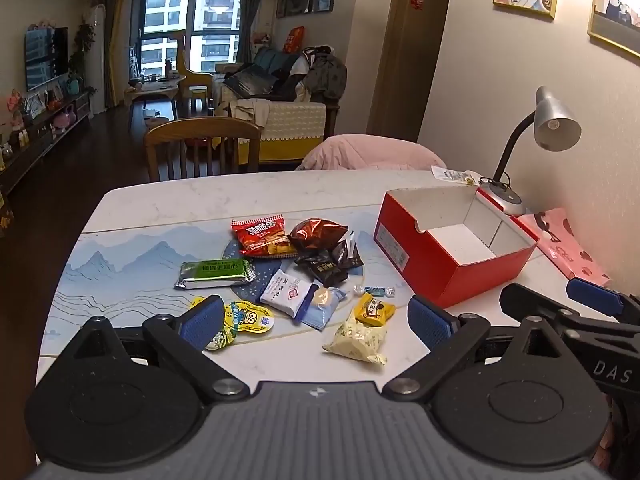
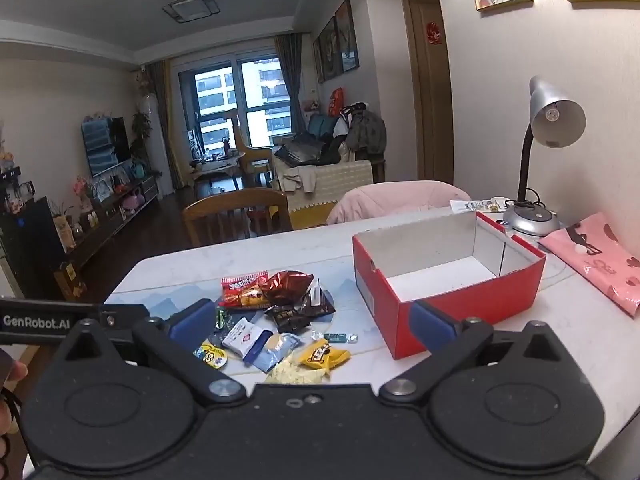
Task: Organize snacks
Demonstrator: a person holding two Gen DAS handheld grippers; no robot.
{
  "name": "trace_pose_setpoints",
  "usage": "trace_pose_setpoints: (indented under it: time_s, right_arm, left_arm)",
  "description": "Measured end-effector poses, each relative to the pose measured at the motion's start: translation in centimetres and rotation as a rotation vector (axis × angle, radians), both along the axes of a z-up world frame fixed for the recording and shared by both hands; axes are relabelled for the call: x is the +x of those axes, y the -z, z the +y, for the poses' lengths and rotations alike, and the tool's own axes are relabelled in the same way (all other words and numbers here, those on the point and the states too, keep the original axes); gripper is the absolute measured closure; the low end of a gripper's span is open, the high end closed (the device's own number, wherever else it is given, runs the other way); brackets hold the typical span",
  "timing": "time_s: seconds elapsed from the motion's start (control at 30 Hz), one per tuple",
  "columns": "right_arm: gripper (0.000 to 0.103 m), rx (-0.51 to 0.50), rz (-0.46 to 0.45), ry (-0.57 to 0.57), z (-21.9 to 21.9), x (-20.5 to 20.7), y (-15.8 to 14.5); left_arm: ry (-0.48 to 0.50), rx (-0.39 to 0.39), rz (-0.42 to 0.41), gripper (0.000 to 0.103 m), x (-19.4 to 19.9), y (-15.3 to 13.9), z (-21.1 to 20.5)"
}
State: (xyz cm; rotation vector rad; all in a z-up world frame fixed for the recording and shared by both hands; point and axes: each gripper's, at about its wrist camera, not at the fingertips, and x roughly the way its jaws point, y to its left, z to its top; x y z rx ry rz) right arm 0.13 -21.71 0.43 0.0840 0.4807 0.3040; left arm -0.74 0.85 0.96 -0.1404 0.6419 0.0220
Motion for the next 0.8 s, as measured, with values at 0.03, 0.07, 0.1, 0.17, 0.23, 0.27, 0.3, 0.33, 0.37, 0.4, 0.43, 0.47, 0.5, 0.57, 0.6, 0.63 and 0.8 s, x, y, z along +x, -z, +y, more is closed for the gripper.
trace_pose_setpoints:
  time_s: [0.03, 0.07, 0.1, 0.17, 0.23, 0.27, 0.3, 0.33, 0.37, 0.4, 0.43, 0.47, 0.5, 0.57, 0.6, 0.63, 0.8]
  right_arm:
    - [0.0, -0.001, 0.001, 0.002, 0.0, 0.0, 0.0]
    - [0.0, -0.003, -0.002, 0.0, 0.0, 0.0, 0.0]
    - [0.0, -0.008, -0.009, -0.002, 0.1, 0.0, 0.0]
    - [0.0, -0.02, -0.026, -0.012, 0.2, -0.3, -0.1]
    - [0.0, -0.034, -0.044, -0.021, 0.6, -0.5, -0.4]
    - [0.0, -0.041, -0.05, -0.026, 0.8, -0.6, -0.4]
    - [0.0, -0.043, -0.05, -0.033, 0.8, -0.7, -0.5]
    - [0.0, -0.043, -0.047, -0.04, 0.8, -0.6, -0.6]
    - [0.0, -0.041, -0.045, -0.043, 0.9, -0.5, -0.6]
    - [0.0, -0.035, -0.048, -0.043, 0.8, -0.5, -0.6]
    - [0.0, -0.031, -0.053, -0.044, 0.9, -0.5, -0.6]
    - [0.0, -0.032, -0.058, -0.043, 0.9, -0.5, -0.7]
    - [0.0, -0.032, -0.059, -0.043, 1.0, -0.5, -0.7]
    - [0.0, -0.026, -0.058, -0.05, 1.0, -0.4, -0.8]
    - [0.0, -0.028, -0.058, -0.048, 1.1, -0.5, -0.8]
    - [0.0, -0.028, -0.058, -0.046, 1.1, -0.5, -0.8]
    - [0.0, -0.027, -0.06, -0.042, 1.2, -0.6, -0.7]
  left_arm:
    - [0.0, 0.001, -0.001, 0.004, 0.0, 0.0, 0.0]
    - [0.001, 0.003, -0.003, 0.004, -0.1, 0.0, 0.0]
    - [0.002, 0.003, -0.003, 0.004, 0.0, -0.1, 0.0]
    - [0.003, 0.004, -0.004, 0.004, -0.1, -0.1, 0.1]
    - [0.003, 0.005, -0.006, 0.004, -0.1, -0.2, 0.0]
    - [0.004, 0.007, -0.007, 0.004, -0.1, -0.3, 0.0]
    - [0.005, 0.007, -0.009, 0.004, -0.2, -0.3, 0.1]
    - [0.006, 0.007, -0.009, 0.004, -0.2, -0.4, 0.1]
    - [0.007, 0.008, -0.009, 0.004, -0.3, -0.4, 0.1]
    - [0.008, 0.008, -0.01, 0.004, -0.2, -0.3, 0.1]
    - [0.009, 0.01, -0.011, 0.004, -0.2, -0.3, 0.0]
    - [0.009, 0.011, -0.013, 0.004, -0.2, -0.4, 0.0]
    - [0.01, 0.011, -0.014, 0.004, -0.2, -0.4, 0.1]
    - [0.011, 0.01, -0.015, 0.004, -0.2, -0.5, 0.1]
    - [0.012, 0.011, -0.015, 0.004, -0.2, -0.5, 0.1]
    - [0.011, 0.01, -0.015, 0.004, -0.2, -0.5, 0.1]
    - [0.01, 0.009, -0.015, 0.004, -0.1, -0.6, 0.0]
